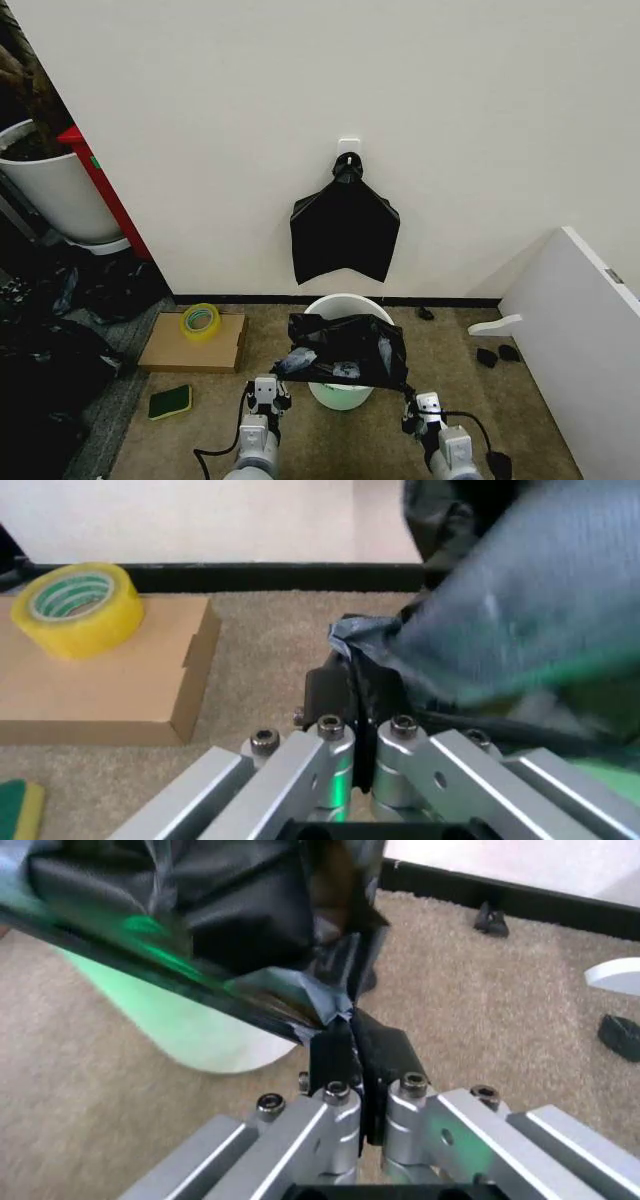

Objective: Place the garbage bag over the trash bin.

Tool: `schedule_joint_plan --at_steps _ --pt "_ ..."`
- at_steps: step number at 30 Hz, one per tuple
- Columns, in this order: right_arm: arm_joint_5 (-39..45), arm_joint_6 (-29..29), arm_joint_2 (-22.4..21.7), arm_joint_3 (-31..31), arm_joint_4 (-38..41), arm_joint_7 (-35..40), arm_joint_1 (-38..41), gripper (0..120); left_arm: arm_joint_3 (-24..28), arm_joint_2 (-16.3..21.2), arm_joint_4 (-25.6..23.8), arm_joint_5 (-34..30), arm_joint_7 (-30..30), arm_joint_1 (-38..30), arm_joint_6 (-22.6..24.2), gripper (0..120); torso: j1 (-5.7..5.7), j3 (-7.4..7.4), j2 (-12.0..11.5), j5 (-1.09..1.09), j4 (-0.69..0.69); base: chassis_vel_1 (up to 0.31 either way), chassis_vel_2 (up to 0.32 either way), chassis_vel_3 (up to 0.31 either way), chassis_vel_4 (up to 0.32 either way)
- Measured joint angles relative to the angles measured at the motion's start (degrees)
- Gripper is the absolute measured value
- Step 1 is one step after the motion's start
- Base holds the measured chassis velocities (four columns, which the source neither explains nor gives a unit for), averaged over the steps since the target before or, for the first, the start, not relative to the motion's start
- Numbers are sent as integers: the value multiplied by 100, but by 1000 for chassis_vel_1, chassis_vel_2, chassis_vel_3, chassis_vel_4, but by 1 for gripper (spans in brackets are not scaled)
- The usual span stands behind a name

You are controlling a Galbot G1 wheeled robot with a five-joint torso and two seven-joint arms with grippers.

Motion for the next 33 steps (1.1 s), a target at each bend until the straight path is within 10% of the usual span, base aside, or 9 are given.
schedule_joint_plan --at_steps 33 --pt "-168 658 382 186 -555 -291 317 8 -250 -166 -49 -233 68 9 -273 7 0 0 0 1 2 0 0 0 0"
